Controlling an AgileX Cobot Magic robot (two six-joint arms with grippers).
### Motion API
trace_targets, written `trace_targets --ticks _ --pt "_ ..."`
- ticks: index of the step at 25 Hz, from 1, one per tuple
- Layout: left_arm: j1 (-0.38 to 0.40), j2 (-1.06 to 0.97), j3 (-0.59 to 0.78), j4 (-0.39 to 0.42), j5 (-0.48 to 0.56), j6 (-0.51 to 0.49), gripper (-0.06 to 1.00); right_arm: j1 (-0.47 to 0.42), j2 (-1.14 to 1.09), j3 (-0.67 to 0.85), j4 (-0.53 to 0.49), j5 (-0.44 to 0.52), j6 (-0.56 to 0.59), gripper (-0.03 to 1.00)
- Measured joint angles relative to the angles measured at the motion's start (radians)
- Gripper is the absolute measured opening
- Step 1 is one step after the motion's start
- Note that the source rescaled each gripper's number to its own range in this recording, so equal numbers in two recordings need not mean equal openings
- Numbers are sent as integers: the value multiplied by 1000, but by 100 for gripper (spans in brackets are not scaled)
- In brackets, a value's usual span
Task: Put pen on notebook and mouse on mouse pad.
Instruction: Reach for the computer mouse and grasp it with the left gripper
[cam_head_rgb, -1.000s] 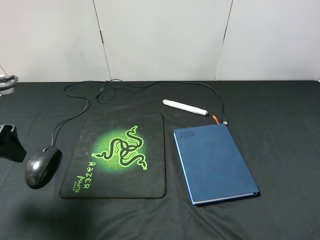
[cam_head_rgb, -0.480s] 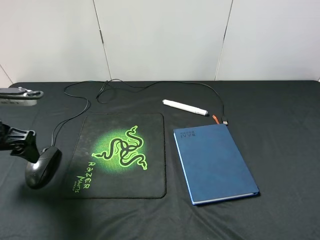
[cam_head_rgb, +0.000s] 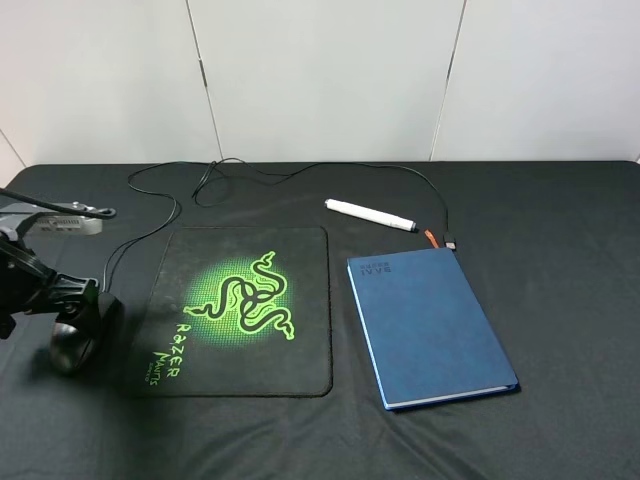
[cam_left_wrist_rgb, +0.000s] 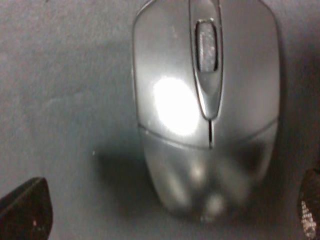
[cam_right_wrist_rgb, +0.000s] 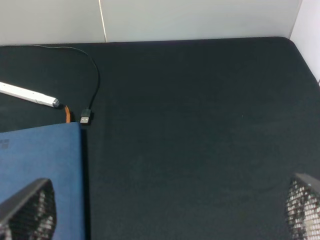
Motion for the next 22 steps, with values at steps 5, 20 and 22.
trace_targets --ticks 5,20,22 --pt "0 61 -1 0 -67 0 95 0 0 0 0 0 0 100" --pt "0 74 27 0 -209 -17 95 0 0 0 0 0 0 100" --pt "0 74 27 2 -209 -19 95 0 0 0 0 0 0 100"
